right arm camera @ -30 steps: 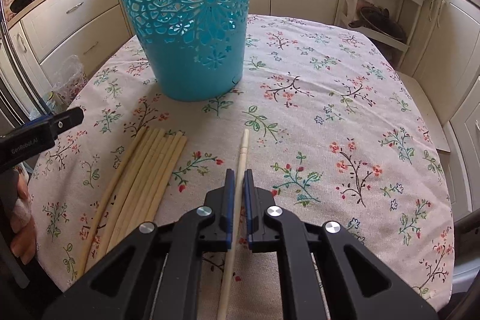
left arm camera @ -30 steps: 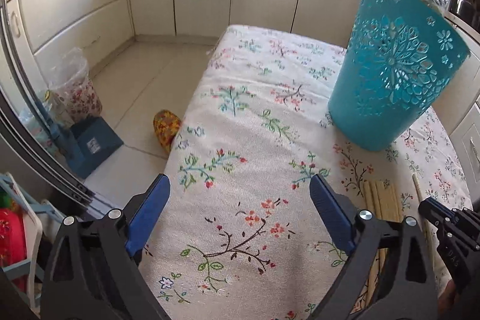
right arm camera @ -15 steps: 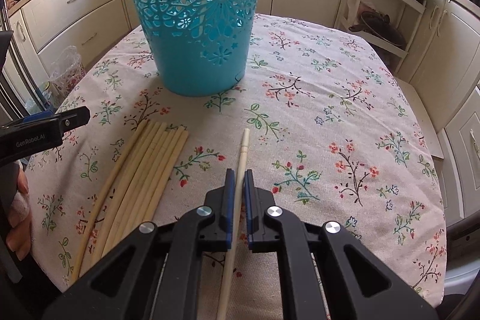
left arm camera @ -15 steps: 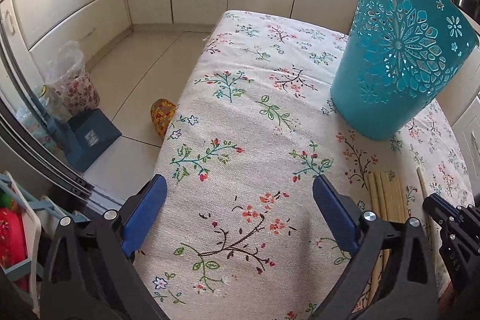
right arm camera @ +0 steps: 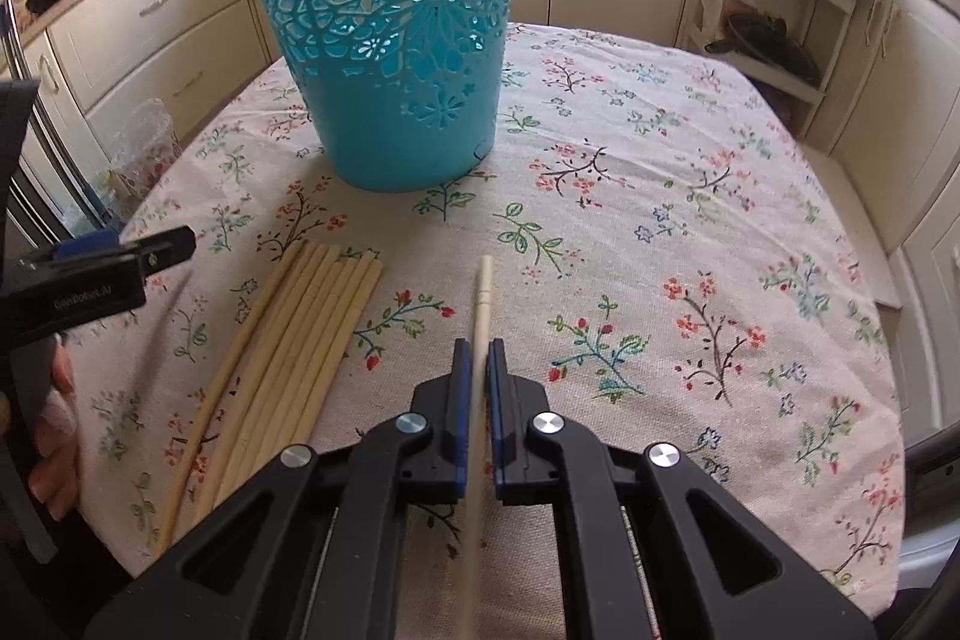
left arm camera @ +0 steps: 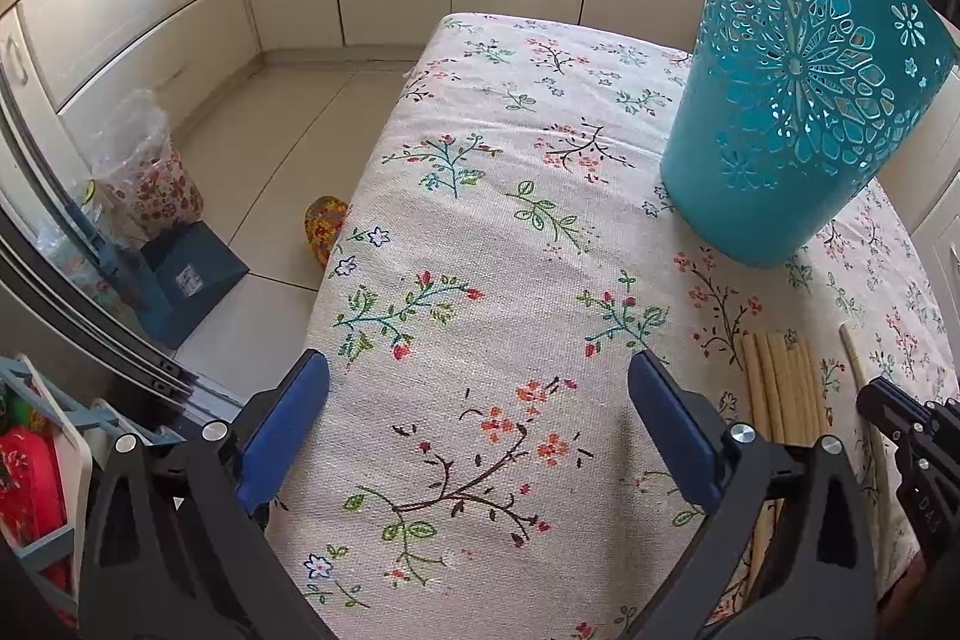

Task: Organize utensils
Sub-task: 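Close the right gripper on a single chopstick beside the bundle, then lift the chopstick with the right gripper and drop it into the teal basket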

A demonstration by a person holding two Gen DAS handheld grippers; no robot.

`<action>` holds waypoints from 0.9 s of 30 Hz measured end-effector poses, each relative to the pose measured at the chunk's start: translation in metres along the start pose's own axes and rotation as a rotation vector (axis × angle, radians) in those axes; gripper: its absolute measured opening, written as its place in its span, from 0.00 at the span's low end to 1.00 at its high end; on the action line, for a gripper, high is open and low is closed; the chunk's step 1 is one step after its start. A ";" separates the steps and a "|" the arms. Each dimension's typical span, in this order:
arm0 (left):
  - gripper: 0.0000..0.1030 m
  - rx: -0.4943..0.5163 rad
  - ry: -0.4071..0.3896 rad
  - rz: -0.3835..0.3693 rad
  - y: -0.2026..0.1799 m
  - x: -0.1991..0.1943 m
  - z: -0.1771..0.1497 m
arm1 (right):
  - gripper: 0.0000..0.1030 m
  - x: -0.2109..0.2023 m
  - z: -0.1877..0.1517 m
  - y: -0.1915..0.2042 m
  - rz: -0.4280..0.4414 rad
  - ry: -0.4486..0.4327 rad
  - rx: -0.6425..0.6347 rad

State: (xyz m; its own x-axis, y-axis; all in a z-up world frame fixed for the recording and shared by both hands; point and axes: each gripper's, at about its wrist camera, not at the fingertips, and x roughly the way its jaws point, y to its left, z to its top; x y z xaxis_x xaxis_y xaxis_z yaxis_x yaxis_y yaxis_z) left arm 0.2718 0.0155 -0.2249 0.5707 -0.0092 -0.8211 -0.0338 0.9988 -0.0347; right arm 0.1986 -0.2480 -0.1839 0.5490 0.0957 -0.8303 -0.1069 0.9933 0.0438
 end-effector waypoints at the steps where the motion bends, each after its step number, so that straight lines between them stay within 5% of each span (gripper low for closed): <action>1: 0.93 -0.001 -0.001 -0.002 0.000 0.000 0.000 | 0.06 -0.001 0.000 -0.003 0.025 0.004 0.025; 14: 0.93 0.001 -0.001 -0.010 0.000 0.000 0.000 | 0.06 -0.086 0.023 -0.044 0.279 -0.230 0.252; 21: 0.93 0.008 0.002 -0.004 -0.001 0.002 0.000 | 0.06 -0.133 0.102 -0.034 0.419 -0.478 0.290; 27: 0.93 0.005 0.000 -0.012 -0.001 0.002 0.002 | 0.06 -0.140 0.187 -0.010 0.411 -0.684 0.297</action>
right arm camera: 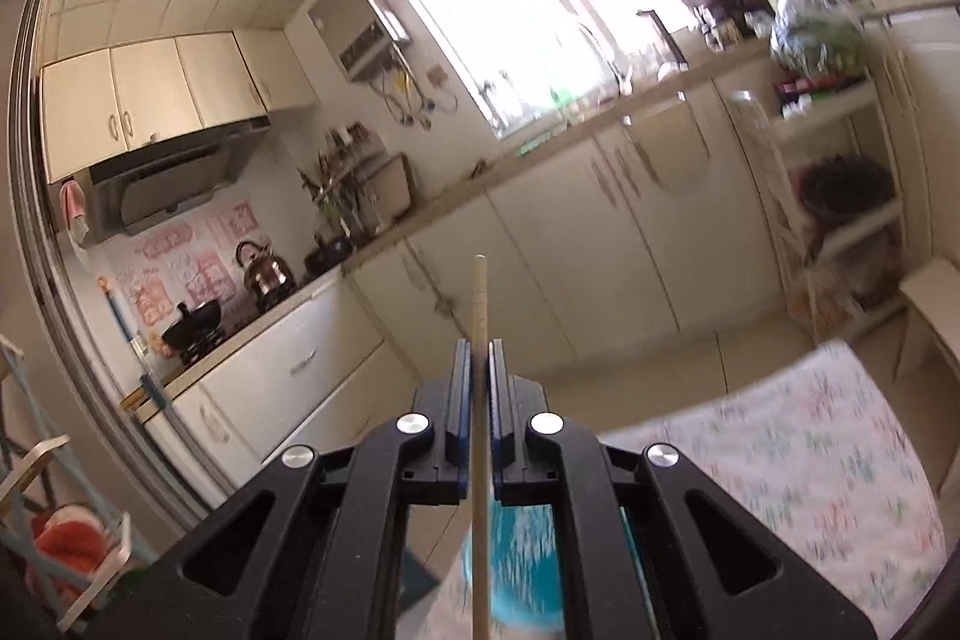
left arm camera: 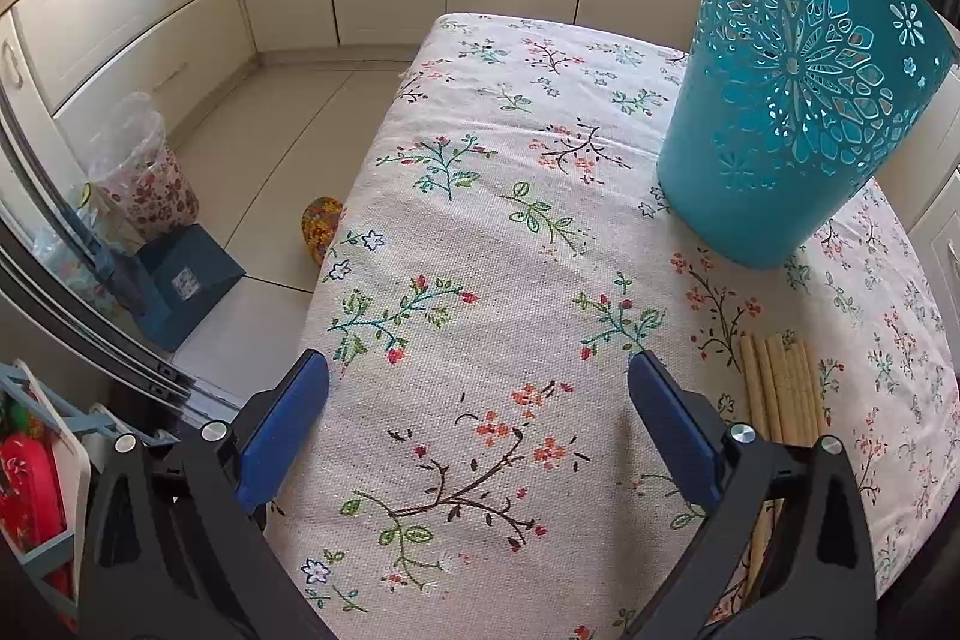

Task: Organize utensils
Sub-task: 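Lift the chopstick with the right gripper and drop it into the teal basket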

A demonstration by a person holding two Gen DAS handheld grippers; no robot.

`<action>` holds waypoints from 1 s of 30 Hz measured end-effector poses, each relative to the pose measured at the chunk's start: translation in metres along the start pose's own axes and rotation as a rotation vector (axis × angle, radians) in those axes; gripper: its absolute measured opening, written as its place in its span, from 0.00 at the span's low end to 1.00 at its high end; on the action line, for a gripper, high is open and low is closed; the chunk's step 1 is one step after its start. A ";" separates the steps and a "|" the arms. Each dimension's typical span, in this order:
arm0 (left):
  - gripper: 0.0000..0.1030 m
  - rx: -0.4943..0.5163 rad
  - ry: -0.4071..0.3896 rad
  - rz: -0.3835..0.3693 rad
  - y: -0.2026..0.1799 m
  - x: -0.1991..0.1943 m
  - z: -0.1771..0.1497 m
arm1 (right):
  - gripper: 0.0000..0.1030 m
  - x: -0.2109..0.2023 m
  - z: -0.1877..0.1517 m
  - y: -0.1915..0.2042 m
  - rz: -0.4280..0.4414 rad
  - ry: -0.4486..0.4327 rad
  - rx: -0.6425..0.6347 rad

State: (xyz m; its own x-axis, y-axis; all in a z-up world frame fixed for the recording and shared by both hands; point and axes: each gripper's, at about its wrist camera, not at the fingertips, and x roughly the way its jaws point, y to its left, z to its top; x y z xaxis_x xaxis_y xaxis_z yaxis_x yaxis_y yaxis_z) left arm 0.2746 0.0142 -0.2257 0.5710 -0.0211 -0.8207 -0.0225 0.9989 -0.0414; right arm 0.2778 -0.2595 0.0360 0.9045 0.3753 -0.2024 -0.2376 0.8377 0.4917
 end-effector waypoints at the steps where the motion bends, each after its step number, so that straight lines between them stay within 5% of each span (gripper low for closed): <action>1: 0.93 -0.001 -0.001 -0.003 0.000 0.000 0.000 | 0.06 0.014 0.004 0.003 -0.007 -0.009 -0.006; 8: 0.93 -0.012 -0.009 -0.027 0.005 0.000 0.000 | 0.06 0.083 -0.010 -0.011 -0.128 0.109 -0.012; 21: 0.93 -0.011 -0.009 -0.028 0.006 0.002 0.003 | 0.07 0.087 -0.041 -0.011 -0.160 0.241 -0.093; 30: 0.93 -0.013 -0.011 -0.029 0.006 0.002 0.002 | 0.17 -0.026 -0.066 -0.004 -0.203 0.157 -0.131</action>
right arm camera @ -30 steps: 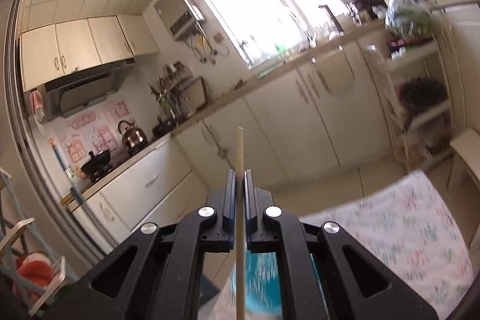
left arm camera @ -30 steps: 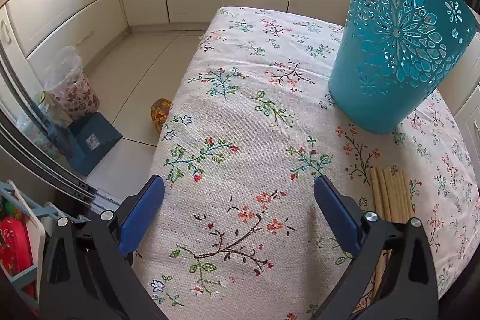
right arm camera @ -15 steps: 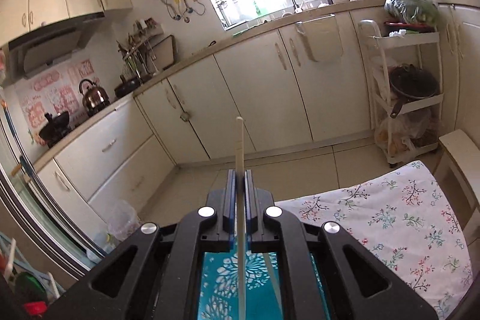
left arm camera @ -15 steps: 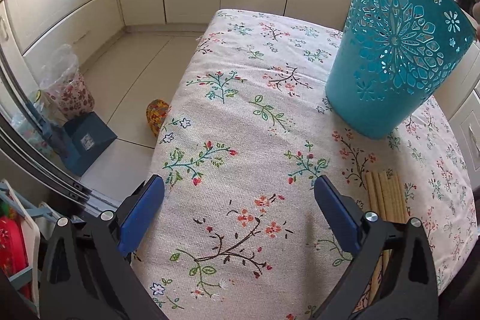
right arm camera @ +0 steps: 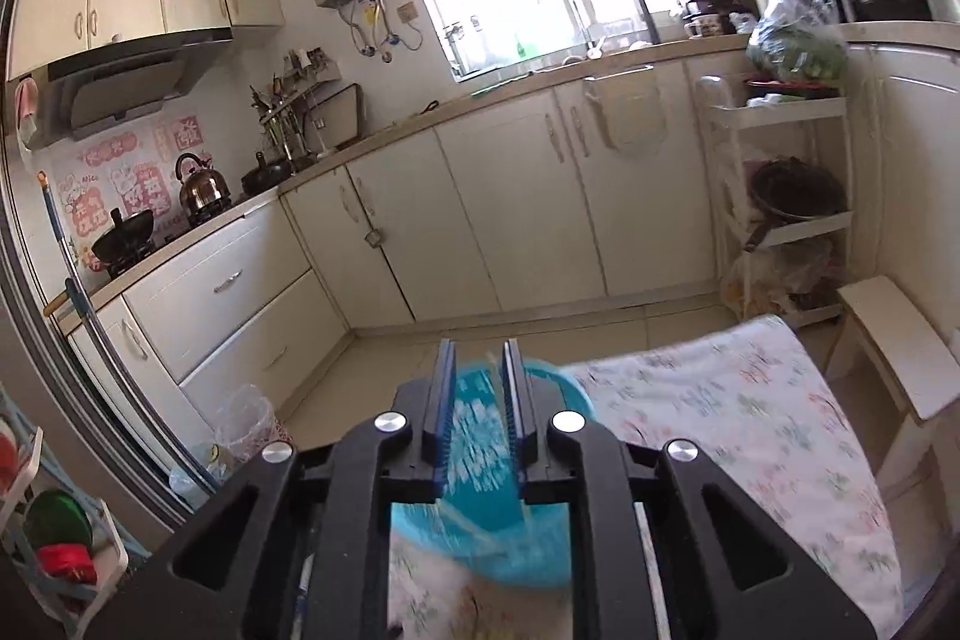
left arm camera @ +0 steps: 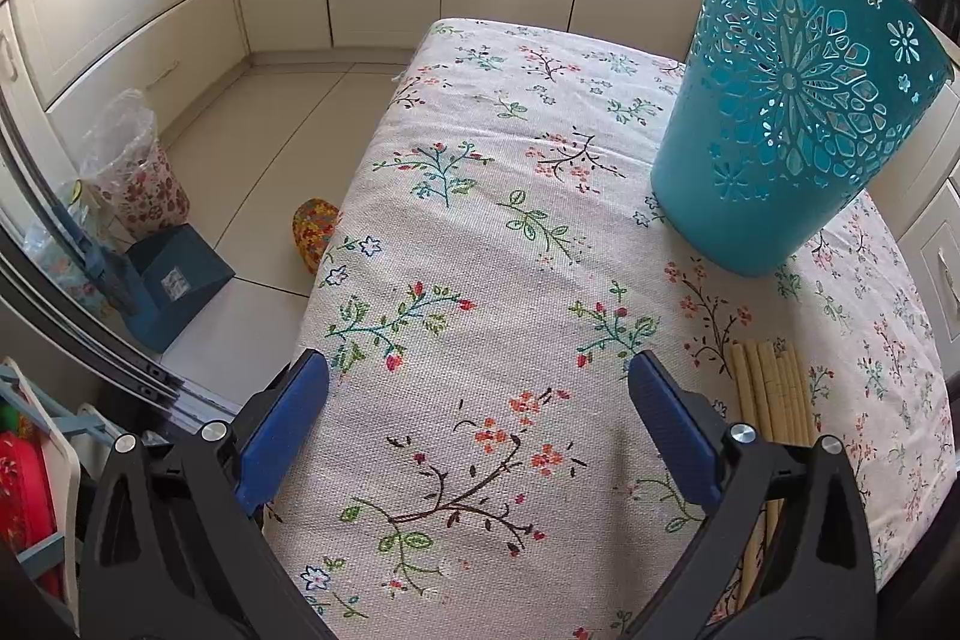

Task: Organize utensils
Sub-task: 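Lift the chopstick with the right gripper and drop it into the teal basket, then grasp a chopstick with the left gripper while the right gripper closes on another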

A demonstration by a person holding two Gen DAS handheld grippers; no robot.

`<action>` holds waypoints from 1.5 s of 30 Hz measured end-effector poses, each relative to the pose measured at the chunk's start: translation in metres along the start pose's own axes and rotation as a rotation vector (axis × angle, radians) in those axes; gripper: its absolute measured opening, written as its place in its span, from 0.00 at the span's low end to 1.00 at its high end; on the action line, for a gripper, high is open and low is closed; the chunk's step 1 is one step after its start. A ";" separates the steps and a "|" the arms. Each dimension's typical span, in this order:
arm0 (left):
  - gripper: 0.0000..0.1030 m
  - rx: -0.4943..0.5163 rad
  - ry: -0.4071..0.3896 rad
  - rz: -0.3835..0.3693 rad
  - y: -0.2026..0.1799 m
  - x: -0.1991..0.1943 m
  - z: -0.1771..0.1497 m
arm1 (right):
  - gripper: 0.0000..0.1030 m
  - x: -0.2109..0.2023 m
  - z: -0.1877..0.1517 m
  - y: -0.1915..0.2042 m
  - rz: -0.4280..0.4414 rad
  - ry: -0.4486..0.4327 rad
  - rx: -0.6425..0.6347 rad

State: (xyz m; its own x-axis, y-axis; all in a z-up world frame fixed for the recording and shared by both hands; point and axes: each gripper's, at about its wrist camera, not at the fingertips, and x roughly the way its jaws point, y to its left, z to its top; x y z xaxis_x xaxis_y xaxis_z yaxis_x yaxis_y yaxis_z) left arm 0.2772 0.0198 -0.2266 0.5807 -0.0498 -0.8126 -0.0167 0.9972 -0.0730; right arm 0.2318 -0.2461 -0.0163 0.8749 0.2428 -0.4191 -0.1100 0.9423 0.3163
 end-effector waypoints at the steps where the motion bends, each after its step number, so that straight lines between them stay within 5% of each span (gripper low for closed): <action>1: 0.93 0.000 0.000 0.001 0.000 0.000 0.000 | 0.17 -0.009 -0.012 -0.003 -0.015 0.013 -0.001; 9: 0.93 -0.001 -0.002 0.001 0.000 -0.002 -0.001 | 0.15 0.014 -0.134 -0.022 -0.073 0.413 0.000; 12: 0.93 0.000 -0.002 0.003 0.000 -0.003 -0.002 | 0.14 0.031 -0.150 -0.020 -0.068 0.475 -0.008; 30: 0.93 0.032 0.008 -0.009 -0.011 -0.010 -0.005 | 0.08 0.049 -0.165 -0.026 -0.157 0.535 -0.163; 35: 0.93 0.086 0.018 -0.070 -0.035 -0.023 -0.012 | 0.07 0.045 -0.156 -0.058 -0.195 0.517 -0.095; 39: 0.92 0.202 0.021 -0.030 -0.067 -0.024 -0.018 | 0.07 0.042 -0.155 -0.065 -0.181 0.510 -0.061; 45: 0.90 0.199 0.074 0.012 -0.078 -0.011 -0.021 | 0.07 0.041 -0.154 -0.068 -0.165 0.509 -0.037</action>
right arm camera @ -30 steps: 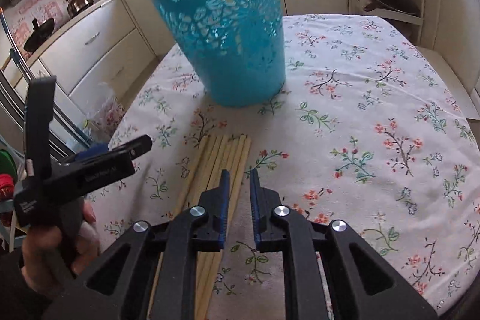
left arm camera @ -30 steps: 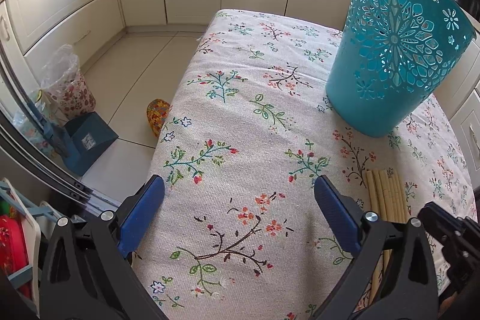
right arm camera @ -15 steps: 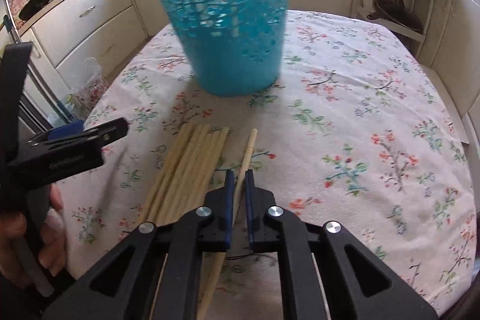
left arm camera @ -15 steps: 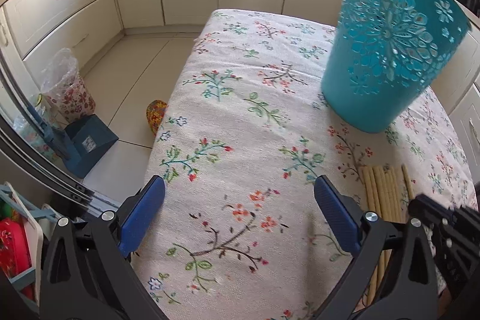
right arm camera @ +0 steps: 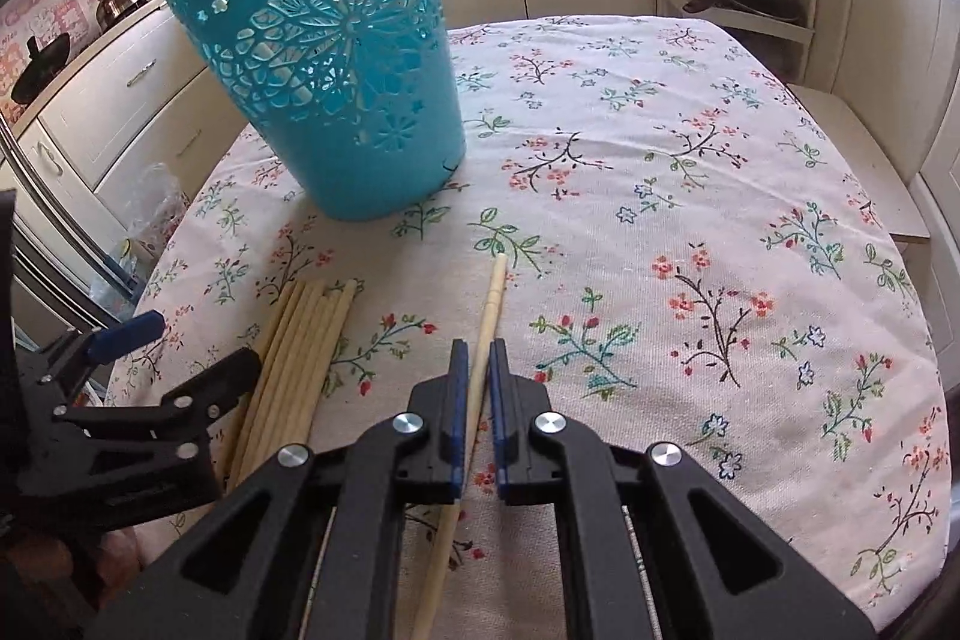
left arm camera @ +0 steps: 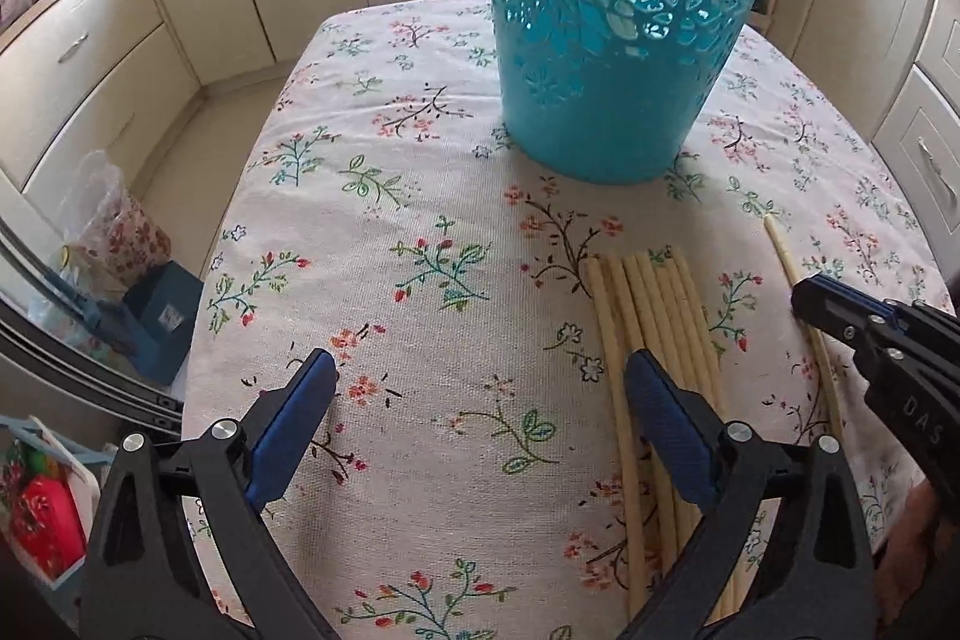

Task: Organize utensils
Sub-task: 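Grasp a chopstick with the left gripper while the right gripper closes on another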

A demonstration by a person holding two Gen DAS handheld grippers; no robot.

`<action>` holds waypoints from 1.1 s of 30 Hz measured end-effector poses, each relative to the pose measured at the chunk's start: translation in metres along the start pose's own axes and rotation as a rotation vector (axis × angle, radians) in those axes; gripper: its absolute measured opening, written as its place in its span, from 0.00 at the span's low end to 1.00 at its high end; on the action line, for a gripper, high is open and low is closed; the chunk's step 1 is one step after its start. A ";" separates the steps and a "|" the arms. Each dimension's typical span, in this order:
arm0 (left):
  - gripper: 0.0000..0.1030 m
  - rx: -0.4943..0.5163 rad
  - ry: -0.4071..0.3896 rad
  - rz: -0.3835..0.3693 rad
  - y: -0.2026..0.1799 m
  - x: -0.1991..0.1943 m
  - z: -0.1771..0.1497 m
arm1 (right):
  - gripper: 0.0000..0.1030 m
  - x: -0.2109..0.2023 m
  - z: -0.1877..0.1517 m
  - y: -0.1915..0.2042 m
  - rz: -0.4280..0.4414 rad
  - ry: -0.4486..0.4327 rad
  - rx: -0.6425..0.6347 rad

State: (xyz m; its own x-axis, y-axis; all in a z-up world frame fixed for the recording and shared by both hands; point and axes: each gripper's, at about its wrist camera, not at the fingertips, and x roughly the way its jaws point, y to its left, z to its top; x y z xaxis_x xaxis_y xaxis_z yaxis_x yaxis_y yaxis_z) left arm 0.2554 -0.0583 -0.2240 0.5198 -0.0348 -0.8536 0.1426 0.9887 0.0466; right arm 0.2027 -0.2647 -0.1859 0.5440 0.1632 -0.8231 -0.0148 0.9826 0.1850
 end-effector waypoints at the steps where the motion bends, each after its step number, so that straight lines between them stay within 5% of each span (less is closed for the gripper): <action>1: 0.89 0.001 0.004 0.007 -0.001 0.000 -0.001 | 0.07 0.000 0.000 0.000 0.002 0.000 0.002; 5: 0.85 0.021 0.002 0.023 -0.006 0.000 0.001 | 0.08 -0.001 -0.001 -0.001 0.009 0.001 0.010; 8: 0.73 0.021 0.008 0.003 -0.009 0.001 0.005 | 0.08 0.000 0.000 -0.002 0.017 0.001 0.020; 11: 0.56 0.013 0.015 -0.035 -0.011 0.003 0.011 | 0.08 0.000 0.000 -0.003 0.025 0.001 0.030; 15: 0.21 0.028 0.025 -0.068 -0.019 0.002 0.016 | 0.08 -0.001 0.000 -0.004 0.025 -0.002 0.036; 21: 0.20 0.035 0.060 -0.062 -0.022 0.002 0.018 | 0.08 0.000 0.001 -0.004 0.022 -0.007 0.034; 25: 0.04 0.041 0.046 -0.106 -0.022 0.001 0.017 | 0.08 0.000 0.000 -0.003 0.018 -0.013 0.028; 33: 0.04 0.035 -0.038 -0.105 -0.014 -0.022 0.012 | 0.08 0.000 -0.001 -0.001 0.002 -0.034 0.010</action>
State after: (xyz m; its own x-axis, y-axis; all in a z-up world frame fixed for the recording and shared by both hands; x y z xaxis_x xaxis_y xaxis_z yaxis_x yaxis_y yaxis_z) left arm 0.2520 -0.0726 -0.2002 0.5318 -0.1436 -0.8346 0.2267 0.9737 -0.0230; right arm 0.2019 -0.2655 -0.1872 0.5721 0.1616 -0.8041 -0.0074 0.9814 0.1920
